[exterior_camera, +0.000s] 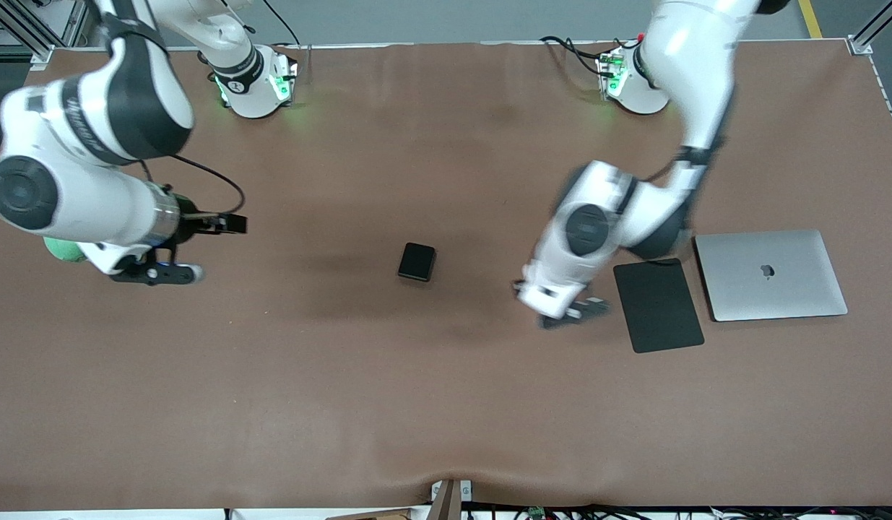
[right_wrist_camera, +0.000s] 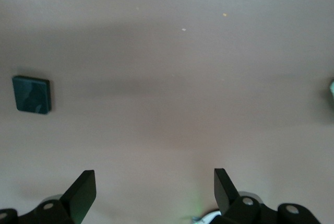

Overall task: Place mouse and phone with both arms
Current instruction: 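Carry the mouse to the pad while the right gripper reaches out, then set the mouse on the pad while the right gripper grasps the phone, then open the left gripper and raise it away from the mouse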

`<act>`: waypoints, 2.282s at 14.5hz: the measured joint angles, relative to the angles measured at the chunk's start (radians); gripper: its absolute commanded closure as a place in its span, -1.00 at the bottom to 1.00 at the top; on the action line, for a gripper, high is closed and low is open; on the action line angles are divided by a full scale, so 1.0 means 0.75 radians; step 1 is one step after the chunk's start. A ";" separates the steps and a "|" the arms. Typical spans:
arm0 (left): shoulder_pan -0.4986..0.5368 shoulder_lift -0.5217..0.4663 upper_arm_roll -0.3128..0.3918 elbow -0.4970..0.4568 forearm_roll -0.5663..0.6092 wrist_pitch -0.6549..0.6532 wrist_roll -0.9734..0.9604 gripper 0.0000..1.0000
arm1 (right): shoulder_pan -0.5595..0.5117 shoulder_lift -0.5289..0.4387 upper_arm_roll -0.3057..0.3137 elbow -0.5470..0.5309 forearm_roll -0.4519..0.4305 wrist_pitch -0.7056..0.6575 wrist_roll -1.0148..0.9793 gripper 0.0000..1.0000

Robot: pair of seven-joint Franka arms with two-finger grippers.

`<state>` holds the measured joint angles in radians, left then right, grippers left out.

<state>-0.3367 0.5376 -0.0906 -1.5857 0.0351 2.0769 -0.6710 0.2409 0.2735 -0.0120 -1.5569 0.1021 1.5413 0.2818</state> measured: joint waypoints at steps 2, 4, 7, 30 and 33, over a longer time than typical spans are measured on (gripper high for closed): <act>0.166 -0.016 0.000 -0.042 0.000 0.001 0.164 0.88 | 0.045 0.037 0.000 0.000 0.020 0.056 0.069 -1.00; 0.299 0.000 -0.001 -0.075 0.000 0.015 0.290 0.88 | 0.095 0.075 0.001 0.000 0.029 0.112 0.142 -1.00; 0.368 0.053 -0.004 -0.125 0.000 0.118 0.337 0.84 | 0.188 0.136 0.002 0.000 0.037 0.209 0.245 -1.00; 0.459 -0.253 -0.046 -0.030 0.076 -0.114 0.380 -1.00 | 0.557 0.593 0.002 -0.070 0.132 0.926 0.555 -1.00; 0.461 -0.346 -0.046 0.130 0.076 -0.305 0.468 -1.00 | 0.591 0.611 0.002 -0.080 0.133 0.985 0.609 -1.00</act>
<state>0.0093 0.2784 -0.1253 -1.4882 0.0924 1.8480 -0.3201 0.6840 0.7316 -0.0104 -1.6168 0.2016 2.2804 0.7382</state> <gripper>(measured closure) 0.000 0.000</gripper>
